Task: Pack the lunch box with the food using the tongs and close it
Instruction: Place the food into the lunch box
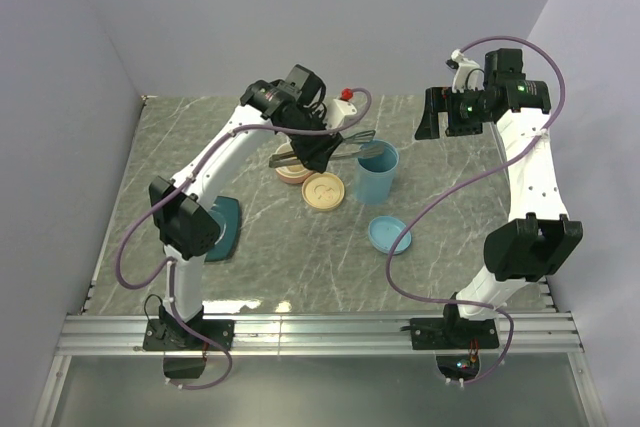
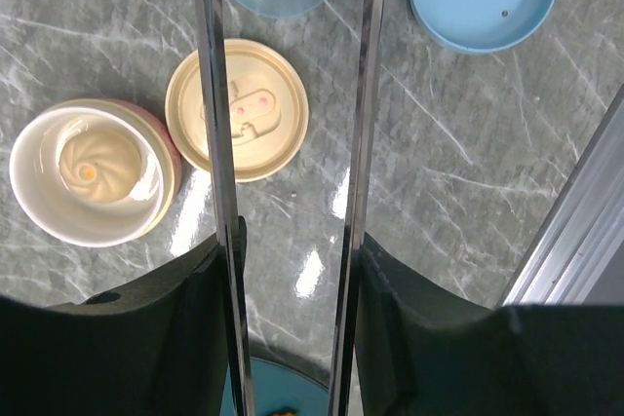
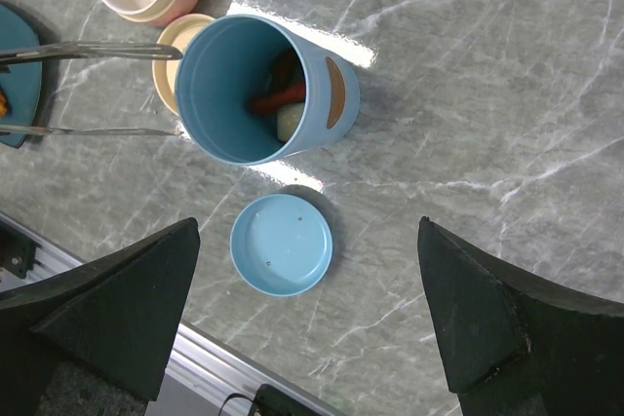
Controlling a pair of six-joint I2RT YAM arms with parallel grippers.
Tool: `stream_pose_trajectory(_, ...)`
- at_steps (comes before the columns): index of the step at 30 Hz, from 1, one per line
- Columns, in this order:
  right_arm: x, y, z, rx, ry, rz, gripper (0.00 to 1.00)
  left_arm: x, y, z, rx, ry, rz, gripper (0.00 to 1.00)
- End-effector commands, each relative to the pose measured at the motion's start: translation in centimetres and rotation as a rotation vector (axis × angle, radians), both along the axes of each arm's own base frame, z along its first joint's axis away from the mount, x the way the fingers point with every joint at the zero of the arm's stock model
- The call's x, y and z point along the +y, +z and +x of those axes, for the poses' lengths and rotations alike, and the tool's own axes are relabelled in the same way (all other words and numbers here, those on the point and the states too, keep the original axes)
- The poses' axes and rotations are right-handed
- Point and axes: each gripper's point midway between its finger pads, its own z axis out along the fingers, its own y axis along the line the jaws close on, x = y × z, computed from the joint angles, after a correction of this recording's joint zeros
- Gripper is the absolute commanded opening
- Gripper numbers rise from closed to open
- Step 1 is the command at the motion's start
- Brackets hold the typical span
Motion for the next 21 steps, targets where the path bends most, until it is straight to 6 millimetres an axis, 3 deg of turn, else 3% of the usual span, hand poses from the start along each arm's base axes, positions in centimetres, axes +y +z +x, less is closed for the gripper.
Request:
stream_pose_trajectory(1, 0.0, 1.5, 0.6, -0.057, -0.001, -0.001, 1.0, -1.4, 2.0, 0.0, -0.017, -0.006, -0.068, 0.51)
stream_pose_trajectory(6, 0.0, 1.7, 0.5, -0.061, 0.001, -0.004, 1.0, -0.9, 3.4, -0.5, -0.031, -0.008, -0.098, 0.52)
stream_pose_trajectory(9, 0.0, 1.5, 0.5, -0.058, 0.006, -0.002, 1.0, 1.0, 3.6, -1.1, -0.018, 0.003, -0.088, 0.52)
stream_pose_trajectory(15, 0.2, 1.7, 0.3, -0.061, 0.019, 0.005, 1.0, 7.3, 3.8, -1.7, 0.04, 0.087, -0.088, 0.52)
stream_pose_trajectory(21, 0.4, 1.5, 0.2, -0.053, 0.028, 0.011, 1.0, 14.9, 4.1, -1.9, 0.052, 0.218, -0.077, 0.53)
